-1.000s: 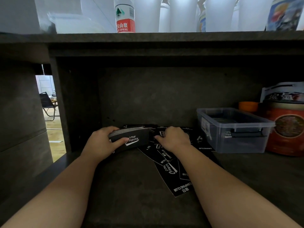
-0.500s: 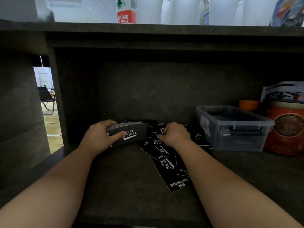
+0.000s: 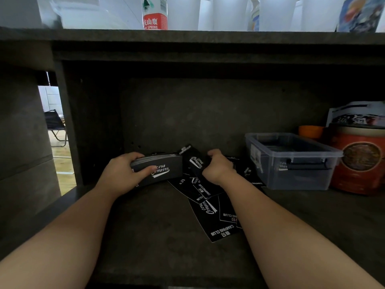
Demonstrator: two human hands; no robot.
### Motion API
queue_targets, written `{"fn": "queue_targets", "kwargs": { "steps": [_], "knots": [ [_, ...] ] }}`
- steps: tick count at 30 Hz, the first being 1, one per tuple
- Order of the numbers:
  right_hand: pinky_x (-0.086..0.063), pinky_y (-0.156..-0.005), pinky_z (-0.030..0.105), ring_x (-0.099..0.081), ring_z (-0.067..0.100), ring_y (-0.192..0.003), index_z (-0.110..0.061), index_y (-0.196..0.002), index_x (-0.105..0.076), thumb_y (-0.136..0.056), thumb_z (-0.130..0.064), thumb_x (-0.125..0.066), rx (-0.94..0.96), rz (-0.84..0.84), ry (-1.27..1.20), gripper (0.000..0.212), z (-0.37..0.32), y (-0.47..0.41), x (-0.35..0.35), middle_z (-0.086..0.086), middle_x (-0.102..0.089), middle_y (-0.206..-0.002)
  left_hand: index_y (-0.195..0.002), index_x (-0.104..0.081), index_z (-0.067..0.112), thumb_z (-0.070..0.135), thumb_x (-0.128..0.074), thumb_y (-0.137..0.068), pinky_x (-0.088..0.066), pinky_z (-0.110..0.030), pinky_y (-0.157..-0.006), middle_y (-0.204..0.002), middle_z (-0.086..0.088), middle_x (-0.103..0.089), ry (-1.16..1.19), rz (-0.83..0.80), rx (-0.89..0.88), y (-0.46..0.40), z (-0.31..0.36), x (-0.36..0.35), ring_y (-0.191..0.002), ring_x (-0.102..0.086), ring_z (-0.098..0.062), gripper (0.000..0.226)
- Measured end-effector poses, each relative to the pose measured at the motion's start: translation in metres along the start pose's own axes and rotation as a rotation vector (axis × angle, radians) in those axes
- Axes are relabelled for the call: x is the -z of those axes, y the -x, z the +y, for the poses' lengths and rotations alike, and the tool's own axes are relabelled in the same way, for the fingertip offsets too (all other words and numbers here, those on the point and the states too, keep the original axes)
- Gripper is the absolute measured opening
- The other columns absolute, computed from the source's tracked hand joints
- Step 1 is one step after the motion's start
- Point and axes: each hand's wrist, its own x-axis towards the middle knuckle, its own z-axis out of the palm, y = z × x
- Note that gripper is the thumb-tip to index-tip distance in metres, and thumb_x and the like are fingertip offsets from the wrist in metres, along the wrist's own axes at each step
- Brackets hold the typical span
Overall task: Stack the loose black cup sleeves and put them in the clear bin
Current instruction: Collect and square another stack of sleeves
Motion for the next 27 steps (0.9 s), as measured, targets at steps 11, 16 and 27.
{"fn": "queue_targets", "kwargs": {
  "steps": [11, 16, 27],
  "knots": [
    [-0.046, -0.094, 0.043, -0.052, 0.025, -0.106, -0.04, -0.084, -0.054, -0.093, -0.003, -0.047, 0.327, 0.304, -0.288, 0.039, -0.005, -0.008, 0.005, 0.003, -0.057, -0.105, -0.109, -0.069, 0.029, 0.056, -0.071, -0.077, -0.043, -0.021, -0.077, -0.101, 0.009, -0.068, 0.044, -0.001, 0.019, 0.001, 0.002, 0.002, -0.091, -0.061, -0.007, 0.042],
    [-0.033, -0.089, 0.026, -0.042, 0.022, -0.11, -0.027, -0.098, -0.066, -0.092, -0.003, -0.054, 0.445, 0.06, 0.025, 0.028, -0.006, -0.001, -0.003, 0.0, -0.045, -0.101, -0.109, -0.07, 0.026, 0.071, -0.024, -0.088, -0.045, -0.03, -0.081, -0.102, 0.002, -0.069, 0.192, -0.031, 0.057, 0.006, 0.005, 0.006, -0.097, -0.061, -0.013, 0.067],
    [-0.042, -0.093, 0.023, -0.049, 0.017, -0.113, -0.033, -0.134, -0.046, -0.081, 0.01, -0.056, 0.595, -0.006, -0.051, 0.07, -0.022, 0.018, -0.011, 0.003, -0.044, -0.121, -0.113, -0.066, 0.03, 0.049, -0.083, -0.067, -0.044, -0.021, -0.078, -0.103, 0.012, -0.067, 0.043, -0.082, 0.038, 0.004, 0.008, 0.009, -0.092, -0.062, -0.004, 0.052]
  ]
}}
